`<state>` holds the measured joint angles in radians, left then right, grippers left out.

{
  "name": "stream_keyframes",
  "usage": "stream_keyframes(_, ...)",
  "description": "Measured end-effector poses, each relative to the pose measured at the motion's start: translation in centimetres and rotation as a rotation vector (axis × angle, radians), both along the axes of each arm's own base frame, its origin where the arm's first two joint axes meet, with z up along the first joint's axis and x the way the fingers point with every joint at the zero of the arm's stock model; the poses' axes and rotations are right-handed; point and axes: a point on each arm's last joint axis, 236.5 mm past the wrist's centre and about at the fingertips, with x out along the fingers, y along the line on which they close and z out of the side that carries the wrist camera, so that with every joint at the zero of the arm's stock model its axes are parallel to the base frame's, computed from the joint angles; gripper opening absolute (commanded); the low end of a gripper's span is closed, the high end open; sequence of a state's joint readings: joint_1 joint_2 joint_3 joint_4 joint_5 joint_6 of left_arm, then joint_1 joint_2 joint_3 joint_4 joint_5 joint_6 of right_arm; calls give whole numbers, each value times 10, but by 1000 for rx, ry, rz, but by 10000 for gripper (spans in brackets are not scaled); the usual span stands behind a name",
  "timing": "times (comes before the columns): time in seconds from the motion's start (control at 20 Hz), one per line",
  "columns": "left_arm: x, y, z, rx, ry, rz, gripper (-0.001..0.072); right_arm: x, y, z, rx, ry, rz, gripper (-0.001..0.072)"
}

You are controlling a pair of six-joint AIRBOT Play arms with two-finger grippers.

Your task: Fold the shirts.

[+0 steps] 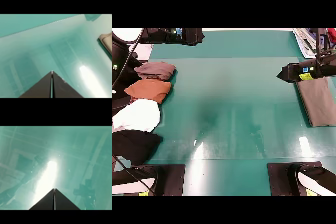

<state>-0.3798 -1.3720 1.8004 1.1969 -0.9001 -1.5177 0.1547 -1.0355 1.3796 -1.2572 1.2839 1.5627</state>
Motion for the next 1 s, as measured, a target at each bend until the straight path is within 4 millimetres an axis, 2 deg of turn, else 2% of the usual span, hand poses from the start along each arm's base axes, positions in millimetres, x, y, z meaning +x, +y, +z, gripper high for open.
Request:
stream_keyframes(0.65,1,0,1,-2,-4,2,30,0,0,-2,0,4,1,19)
stream_keyframes(0.7,3,1,3,-4,-17,7,137,0,0,-2,0,4,1,19)
stream_keyframes(0.75,7,3,4,8,-38,16,520,0,0,-2,0,5,1,19)
stream_keyframes(0.8,13,10,4,33,-59,37,593,0,0,-2,-1,5,1,19)
stream_keyframes(0.9,35,38,-5,90,-74,134,593,0,0,-2,-1,5,1,19)
stream_keyframes(1.0,61,80,-26,155,-50,256,593,0,0,-2,-1,5,1,19)
